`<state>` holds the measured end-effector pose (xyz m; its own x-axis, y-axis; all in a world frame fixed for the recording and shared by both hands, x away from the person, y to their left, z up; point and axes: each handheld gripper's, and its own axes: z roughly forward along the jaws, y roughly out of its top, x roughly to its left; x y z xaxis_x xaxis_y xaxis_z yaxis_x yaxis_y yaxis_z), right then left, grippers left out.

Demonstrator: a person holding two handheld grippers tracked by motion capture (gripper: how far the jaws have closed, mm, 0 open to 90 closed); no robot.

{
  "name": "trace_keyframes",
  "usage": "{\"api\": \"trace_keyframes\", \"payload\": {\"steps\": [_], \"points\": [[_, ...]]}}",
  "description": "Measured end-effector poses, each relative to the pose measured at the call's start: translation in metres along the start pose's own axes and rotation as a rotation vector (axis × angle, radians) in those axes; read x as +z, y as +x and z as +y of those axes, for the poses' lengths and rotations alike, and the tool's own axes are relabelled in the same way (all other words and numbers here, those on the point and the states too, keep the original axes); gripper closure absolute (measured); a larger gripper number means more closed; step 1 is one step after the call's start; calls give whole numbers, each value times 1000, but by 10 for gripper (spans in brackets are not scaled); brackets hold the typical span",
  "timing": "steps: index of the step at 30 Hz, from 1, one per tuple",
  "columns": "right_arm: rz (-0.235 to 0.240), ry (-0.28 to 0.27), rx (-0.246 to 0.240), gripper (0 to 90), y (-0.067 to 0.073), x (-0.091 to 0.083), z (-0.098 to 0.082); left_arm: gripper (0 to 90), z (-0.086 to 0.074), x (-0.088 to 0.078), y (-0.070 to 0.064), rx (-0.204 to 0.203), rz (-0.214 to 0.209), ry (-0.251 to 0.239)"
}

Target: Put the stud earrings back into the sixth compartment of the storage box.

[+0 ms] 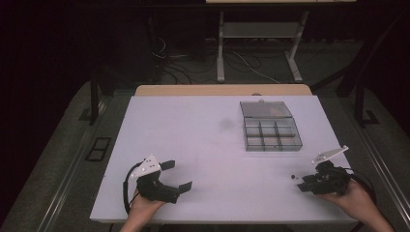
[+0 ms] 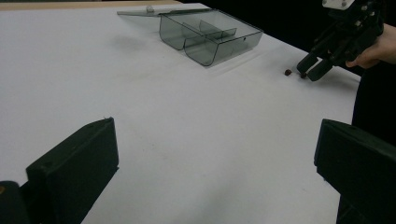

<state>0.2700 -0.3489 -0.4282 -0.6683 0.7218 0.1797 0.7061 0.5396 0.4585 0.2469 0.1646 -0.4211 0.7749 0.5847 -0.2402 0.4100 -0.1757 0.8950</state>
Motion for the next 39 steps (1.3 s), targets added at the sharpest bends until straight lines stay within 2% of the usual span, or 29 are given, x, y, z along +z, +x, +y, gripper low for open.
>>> {"api": "trace_keyframes", "payload": {"steps": [10, 22, 28, 34, 39], "points": [[-45, 8, -31, 793, 2, 2, -1, 0, 0, 0, 0, 0, -1, -3], [-26, -5, -9, 801, -1, -6, 1, 0, 0, 0, 0, -3, 1, -4], [-1, -50, 24, 801, -4, -18, 5, 0, -1, 0, 1, -7, 3, -6], [29, -94, 23, 800, -7, -29, 12, 0, -1, 0, 1, -7, 2, -4], [33, -117, 25, 800, -9, -35, 17, 0, -1, 0, 1, -8, 1, -4]]}}
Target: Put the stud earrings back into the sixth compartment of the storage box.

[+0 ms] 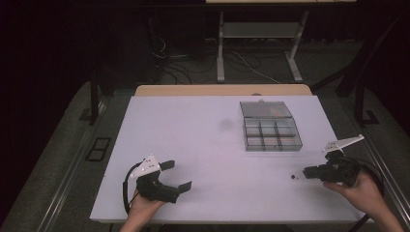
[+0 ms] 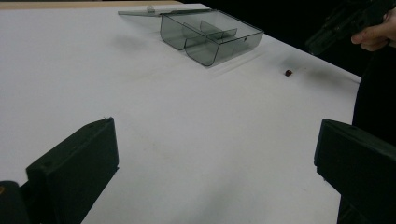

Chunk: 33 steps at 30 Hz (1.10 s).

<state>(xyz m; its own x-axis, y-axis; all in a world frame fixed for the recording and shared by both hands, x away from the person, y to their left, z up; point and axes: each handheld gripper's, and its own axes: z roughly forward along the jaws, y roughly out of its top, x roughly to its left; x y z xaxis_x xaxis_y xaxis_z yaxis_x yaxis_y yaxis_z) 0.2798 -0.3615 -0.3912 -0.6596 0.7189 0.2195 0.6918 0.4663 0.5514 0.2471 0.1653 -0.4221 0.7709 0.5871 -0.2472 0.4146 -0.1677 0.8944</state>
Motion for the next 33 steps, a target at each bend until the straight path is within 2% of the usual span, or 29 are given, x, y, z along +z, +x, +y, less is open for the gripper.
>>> {"api": "trace_keyframes", "payload": {"steps": [13, 33], "points": [[15, -42, 15, 801, -5, -12, 18, 0, 0, 0, 0, 0, -2, 3], [3, -68, -41, 801, -4, -25, 62, 0, 0, 0, 0, 1, -2, 3]]}}
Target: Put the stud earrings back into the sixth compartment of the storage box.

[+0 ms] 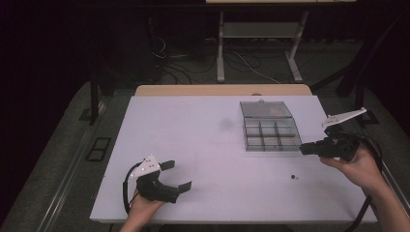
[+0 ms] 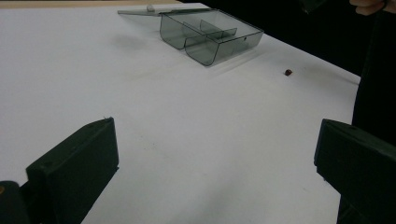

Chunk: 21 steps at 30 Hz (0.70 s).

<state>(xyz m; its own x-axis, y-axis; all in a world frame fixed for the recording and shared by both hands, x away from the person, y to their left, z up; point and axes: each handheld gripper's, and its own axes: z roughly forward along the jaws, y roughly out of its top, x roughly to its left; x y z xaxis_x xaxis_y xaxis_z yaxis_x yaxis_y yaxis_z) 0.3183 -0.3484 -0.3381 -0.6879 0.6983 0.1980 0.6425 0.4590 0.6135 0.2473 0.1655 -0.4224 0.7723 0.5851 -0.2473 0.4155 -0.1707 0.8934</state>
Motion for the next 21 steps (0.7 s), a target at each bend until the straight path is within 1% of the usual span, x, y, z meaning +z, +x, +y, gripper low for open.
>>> {"api": "trace_keyframes", "payload": {"steps": [1, 5, 11, 21], "points": [[0, -4, -1, 800, 0, 0, 4, 0, 0, 0, 0, 0, -1, 0], [-1, -8, -6, 800, -1, 1, 11, 0, 0, 0, 0, 0, 1, -1], [-9, -10, -13, 800, -5, 4, 25, 0, 0, 0, 0, -1, 2, -4], [-17, -19, -10, 801, -11, 11, 42, 0, 0, 0, 0, 0, 0, -3]]}}
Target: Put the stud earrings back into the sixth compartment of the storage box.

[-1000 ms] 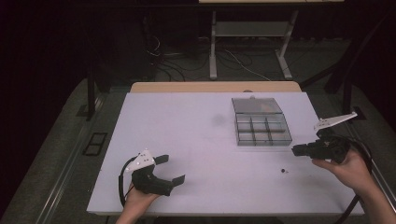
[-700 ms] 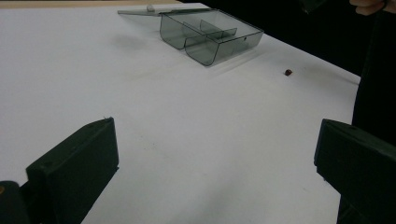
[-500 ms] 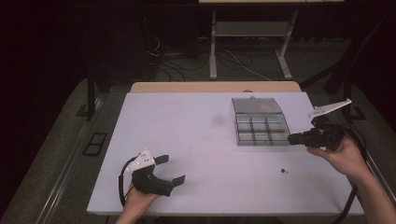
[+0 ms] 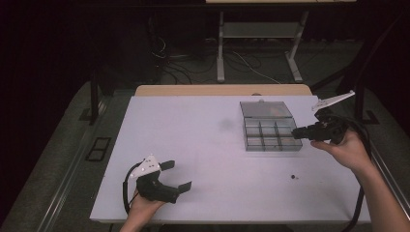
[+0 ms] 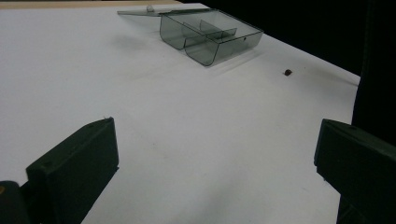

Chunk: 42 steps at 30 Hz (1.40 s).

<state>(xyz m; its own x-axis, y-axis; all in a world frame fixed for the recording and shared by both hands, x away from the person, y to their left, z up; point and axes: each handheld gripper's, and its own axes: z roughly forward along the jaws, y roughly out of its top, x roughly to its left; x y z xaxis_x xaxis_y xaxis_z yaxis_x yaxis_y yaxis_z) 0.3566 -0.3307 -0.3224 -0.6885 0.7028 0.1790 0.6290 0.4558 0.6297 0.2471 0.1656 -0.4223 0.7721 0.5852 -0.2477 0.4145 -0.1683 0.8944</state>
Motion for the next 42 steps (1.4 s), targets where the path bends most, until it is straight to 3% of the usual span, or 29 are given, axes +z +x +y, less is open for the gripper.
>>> {"api": "trace_keyframes", "payload": {"steps": [12, 42], "points": [[-24, -12, 21, 800, -15, 11, 16, 0, 0, 0, 0, 1, -2, 1], [-67, 11, 69, 800, -55, 63, 20, 0, 0, 0, 0, 8, 1, 6]]}}
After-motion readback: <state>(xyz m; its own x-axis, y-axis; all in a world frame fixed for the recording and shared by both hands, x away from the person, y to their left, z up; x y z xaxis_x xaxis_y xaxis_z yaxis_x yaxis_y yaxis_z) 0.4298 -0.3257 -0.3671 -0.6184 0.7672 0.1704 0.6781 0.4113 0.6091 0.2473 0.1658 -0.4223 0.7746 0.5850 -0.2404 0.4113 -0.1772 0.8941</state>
